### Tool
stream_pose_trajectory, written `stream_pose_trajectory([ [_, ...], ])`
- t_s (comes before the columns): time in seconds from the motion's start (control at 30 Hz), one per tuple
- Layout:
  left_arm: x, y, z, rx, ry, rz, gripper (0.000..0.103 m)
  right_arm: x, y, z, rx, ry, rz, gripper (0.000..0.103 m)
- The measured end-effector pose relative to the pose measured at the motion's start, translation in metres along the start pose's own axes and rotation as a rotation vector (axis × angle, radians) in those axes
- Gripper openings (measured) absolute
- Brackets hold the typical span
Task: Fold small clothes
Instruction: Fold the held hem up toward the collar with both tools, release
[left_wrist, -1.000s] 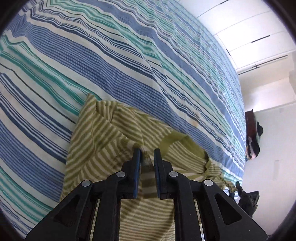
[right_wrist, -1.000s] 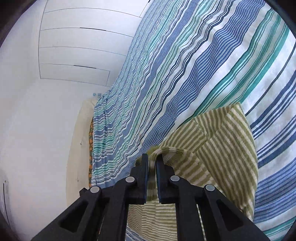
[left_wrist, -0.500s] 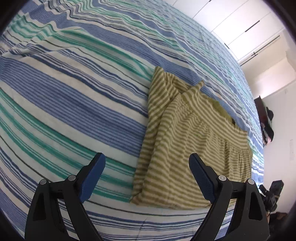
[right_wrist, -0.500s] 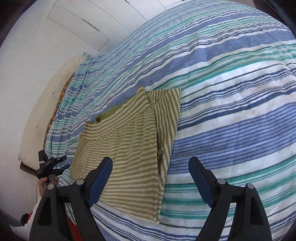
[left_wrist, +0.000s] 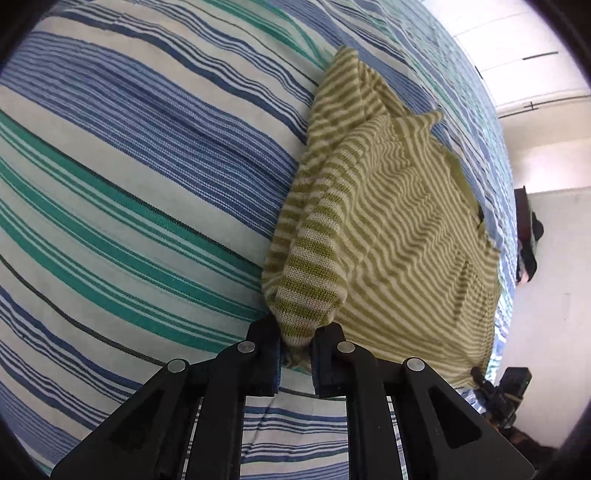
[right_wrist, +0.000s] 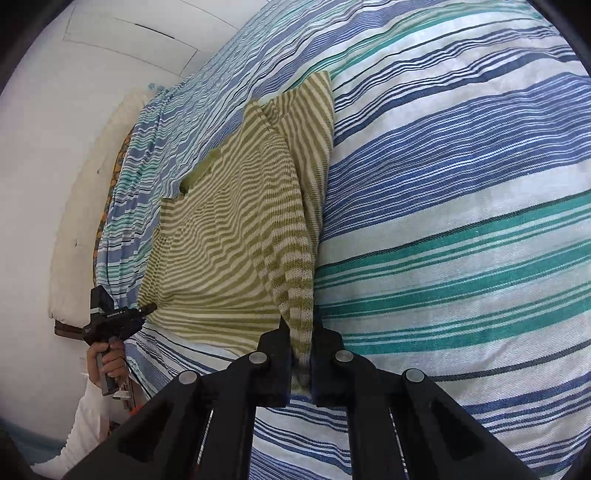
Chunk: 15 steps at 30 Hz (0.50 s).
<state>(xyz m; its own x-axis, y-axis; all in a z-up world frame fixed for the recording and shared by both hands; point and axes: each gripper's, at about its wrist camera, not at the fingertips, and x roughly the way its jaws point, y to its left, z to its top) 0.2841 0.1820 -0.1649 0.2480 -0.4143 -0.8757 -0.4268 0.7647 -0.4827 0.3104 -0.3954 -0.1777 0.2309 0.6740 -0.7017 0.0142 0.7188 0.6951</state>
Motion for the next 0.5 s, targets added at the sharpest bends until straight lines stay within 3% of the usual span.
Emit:
stream_pose_trajectory([
  [0.1, 0.006, -0.004, -0.001, -0.007, -0.010, 0.000, 0.020, 0.011, -0.001, 0.002, 0.023, 0.018, 0.006, 0.008],
  [0.17, 0.002, -0.007, -0.006, -0.001, -0.005, -0.026, 0.038, 0.015, 0.004, 0.005, 0.025, 0.015, 0.004, 0.014],
  [0.2, -0.001, -0.008, -0.007, 0.003, -0.007, -0.035, 0.047, 0.014, 0.005, 0.006, 0.028, 0.013, 0.003, 0.026],
  [0.23, -0.004, -0.010, -0.006, 0.011, -0.016, -0.027, 0.051, 0.013, 0.008, 0.005, 0.027, 0.015, 0.010, 0.045],
  [0.3, -0.012, -0.010, -0.007, 0.052, -0.042, 0.009, 0.056, 0.007, 0.021, 0.004, -0.013, 0.005, 0.006, 0.068],
  [0.37, -0.018, -0.006, -0.011, 0.078, -0.066, 0.034, 0.065, -0.007, 0.032, -0.002, -0.097, -0.029, -0.086, 0.072],
  [0.43, -0.015, 0.000, -0.013, 0.085, -0.072, 0.022, 0.064, -0.019, 0.039, -0.009, -0.159, -0.051, -0.157, 0.072],
  [0.47, -0.013, 0.001, -0.014, 0.093, -0.078, 0.045, 0.050, -0.023, 0.039, -0.014, -0.167, -0.061, -0.168, 0.072],
  [0.5, -0.011, 0.002, -0.014, 0.113, -0.080, 0.081, 0.022, -0.027, 0.038, -0.018, -0.162, -0.069, -0.166, 0.072],
])
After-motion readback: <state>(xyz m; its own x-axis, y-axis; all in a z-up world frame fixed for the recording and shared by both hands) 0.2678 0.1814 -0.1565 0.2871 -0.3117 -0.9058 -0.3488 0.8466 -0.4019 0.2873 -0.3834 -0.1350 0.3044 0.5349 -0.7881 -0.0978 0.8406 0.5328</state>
